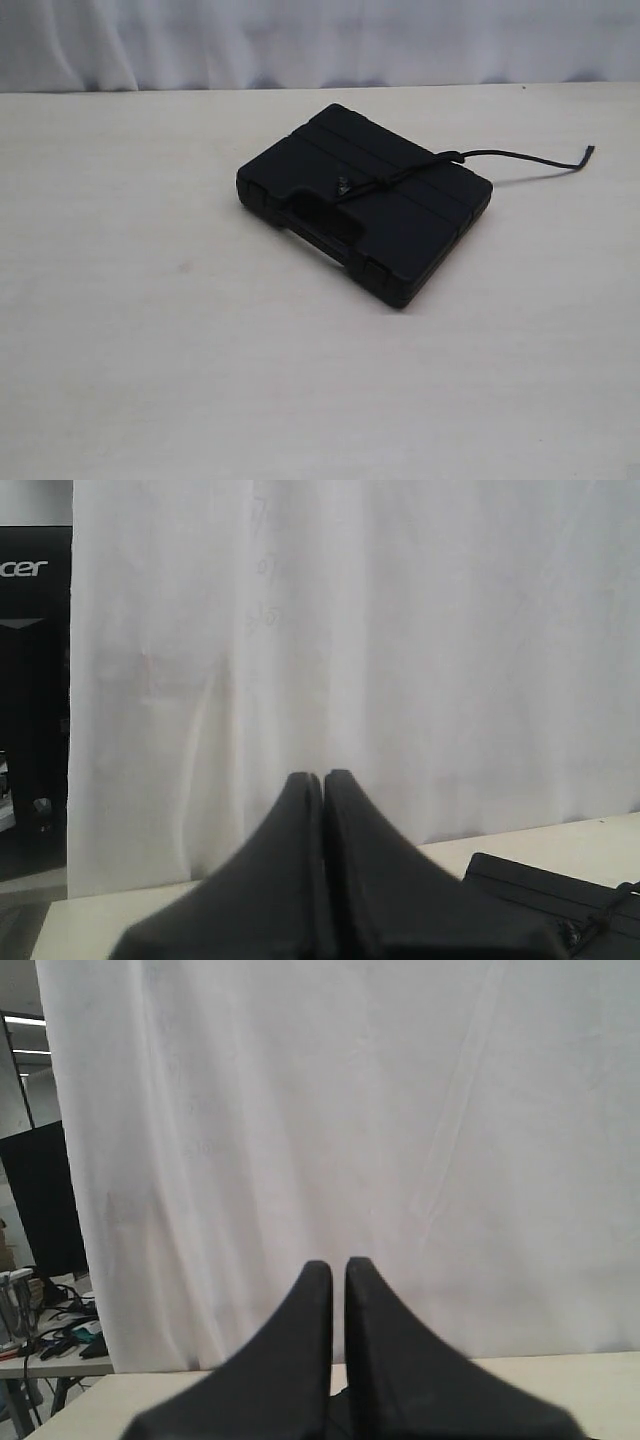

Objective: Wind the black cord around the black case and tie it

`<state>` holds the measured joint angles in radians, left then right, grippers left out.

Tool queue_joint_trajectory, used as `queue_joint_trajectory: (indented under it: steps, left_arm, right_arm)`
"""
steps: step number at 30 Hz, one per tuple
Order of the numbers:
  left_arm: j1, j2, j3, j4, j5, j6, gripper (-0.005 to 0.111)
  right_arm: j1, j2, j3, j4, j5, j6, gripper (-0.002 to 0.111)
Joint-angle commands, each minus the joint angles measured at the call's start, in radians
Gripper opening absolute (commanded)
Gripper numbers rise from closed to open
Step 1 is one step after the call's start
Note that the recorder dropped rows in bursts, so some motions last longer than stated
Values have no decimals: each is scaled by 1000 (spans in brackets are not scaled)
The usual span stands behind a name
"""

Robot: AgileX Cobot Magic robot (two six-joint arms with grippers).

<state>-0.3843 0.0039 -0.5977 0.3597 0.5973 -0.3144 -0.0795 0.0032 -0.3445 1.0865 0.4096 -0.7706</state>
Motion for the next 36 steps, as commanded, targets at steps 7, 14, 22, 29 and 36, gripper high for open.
queue_joint_trajectory:
  steps: [7, 14, 22, 29, 36]
  left_arm:
    - [0, -4, 5, 3, 3, 4, 0]
    - [0, -4, 5, 3, 3, 4, 0]
    - [0, -4, 19, -67, -29, 130, 0]
    - [113, -4, 216, -374, -332, 430, 0]
    - [387, -4, 404, -372, -412, 412, 0]
  right_arm:
    - [-1, -3, 3, -11, -8, 1, 4]
    - [-1, -3, 3, -11, -8, 1, 4]
    - [-1, -3, 3, -11, -8, 1, 4]
    - [-1, -3, 3, -11, -8, 1, 4]
    - [-1, -3, 3, -11, -8, 1, 4]
